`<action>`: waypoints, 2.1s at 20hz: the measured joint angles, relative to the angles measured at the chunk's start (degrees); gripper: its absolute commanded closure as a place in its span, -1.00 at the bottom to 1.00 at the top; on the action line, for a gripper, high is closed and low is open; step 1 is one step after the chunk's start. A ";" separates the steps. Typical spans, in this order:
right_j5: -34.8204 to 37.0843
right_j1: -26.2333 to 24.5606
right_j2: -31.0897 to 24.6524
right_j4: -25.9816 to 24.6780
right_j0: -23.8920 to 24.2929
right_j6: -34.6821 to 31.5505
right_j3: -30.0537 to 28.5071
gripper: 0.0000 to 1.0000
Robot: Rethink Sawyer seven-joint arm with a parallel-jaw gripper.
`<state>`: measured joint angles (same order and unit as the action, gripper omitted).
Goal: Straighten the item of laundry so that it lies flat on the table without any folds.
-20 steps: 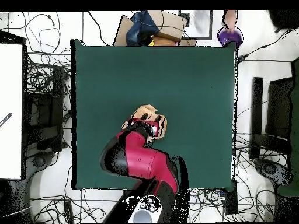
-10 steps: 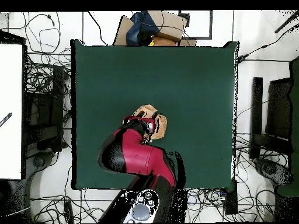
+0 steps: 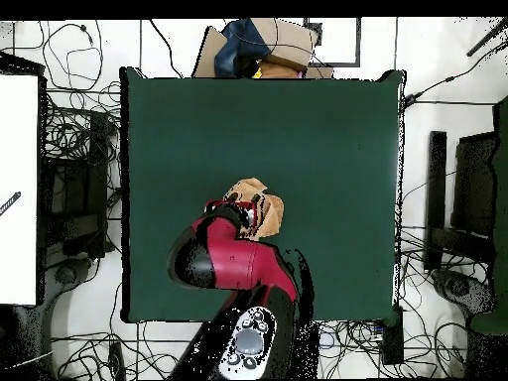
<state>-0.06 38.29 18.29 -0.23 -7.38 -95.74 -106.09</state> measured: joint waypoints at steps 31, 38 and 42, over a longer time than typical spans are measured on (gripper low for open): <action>2.09 -7.74 2.77 -3.40 -3.88 0.00 0.07 -1.00; 2.09 -7.73 6.40 -3.40 -5.76 0.00 0.07 -1.00; 2.09 -7.70 7.92 -3.40 -6.42 0.00 0.07 -1.00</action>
<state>2.03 30.59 26.21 -3.64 -13.80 -95.74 -106.02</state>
